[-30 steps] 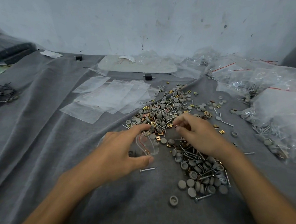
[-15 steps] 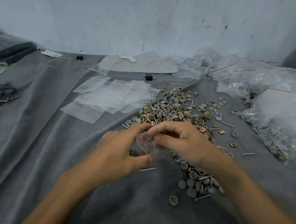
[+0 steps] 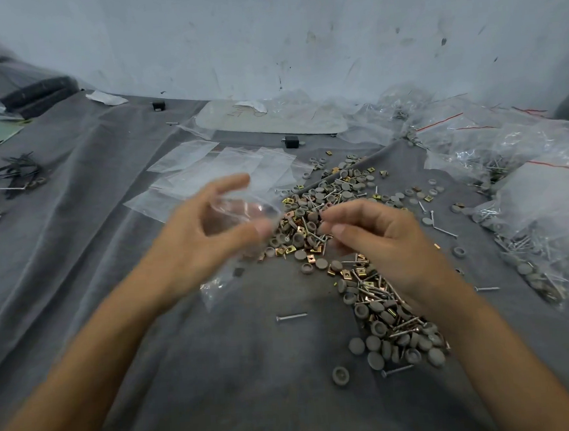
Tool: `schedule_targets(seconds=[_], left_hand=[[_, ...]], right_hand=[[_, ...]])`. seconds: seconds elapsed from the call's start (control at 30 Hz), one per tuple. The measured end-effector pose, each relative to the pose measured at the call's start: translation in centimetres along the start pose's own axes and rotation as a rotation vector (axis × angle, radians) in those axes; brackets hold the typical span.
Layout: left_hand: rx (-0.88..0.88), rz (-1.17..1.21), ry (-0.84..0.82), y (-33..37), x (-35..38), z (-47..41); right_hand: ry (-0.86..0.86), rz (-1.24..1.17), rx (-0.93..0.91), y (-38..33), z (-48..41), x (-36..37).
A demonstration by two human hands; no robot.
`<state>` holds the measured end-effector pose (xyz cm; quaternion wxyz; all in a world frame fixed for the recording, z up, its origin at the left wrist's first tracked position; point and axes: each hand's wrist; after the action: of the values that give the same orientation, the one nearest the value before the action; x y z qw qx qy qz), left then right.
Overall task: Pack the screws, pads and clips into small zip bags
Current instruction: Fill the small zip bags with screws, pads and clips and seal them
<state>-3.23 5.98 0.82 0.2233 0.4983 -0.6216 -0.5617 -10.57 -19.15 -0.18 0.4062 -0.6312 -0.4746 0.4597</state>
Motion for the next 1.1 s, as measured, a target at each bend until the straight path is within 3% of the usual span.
schedule_targets(seconds=[0.1, 0.17, 0.33, 0.47, 0.77, 0.9, 1.1], left_hand=[[-0.057, 0.407, 0.207, 0.7, -1.9, -0.8], [-0.077, 0.568, 0.262, 0.8, -2.8, -1.1], [-0.064, 0.541, 0.268, 0.8, -3.9, -1.1], [-0.034, 0.513, 0.241, 1.1, -4.6, -0.9], [-0.133, 0.931, 0.309, 1.5, -5.7, -0.3], [-0.121, 0.862, 0.272, 1.3, -5.7, -0.4], [-0.093, 0.372, 0.195, 1.4, -3.9, -0.4]], right_hand=[[0.032, 0.02, 0.02, 0.5, 0.2, -1.3], [0.051, 0.041, 0.032, 0.7, 0.2, -1.9], [0.081, 0.096, 0.05, 0.9, -0.1, -2.9], [0.065, 0.339, 0.06, 2.0, -0.3, -3.3], [-0.204, 1.023, 0.135, 3.0, -0.9, -2.6], [-0.194, 1.097, 0.158, 2.8, -0.9, -2.2], [-0.082, 0.935, 0.084, 3.0, -0.5, -2.2]])
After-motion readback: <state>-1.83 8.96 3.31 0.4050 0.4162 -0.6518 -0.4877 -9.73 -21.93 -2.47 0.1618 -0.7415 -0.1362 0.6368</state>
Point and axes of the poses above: each hand's wrist, its own z-axis away from the middle knuckle, its own x-axis out of the palm, y = z × x, and after that the axes turned 1 degree about x, right-handed
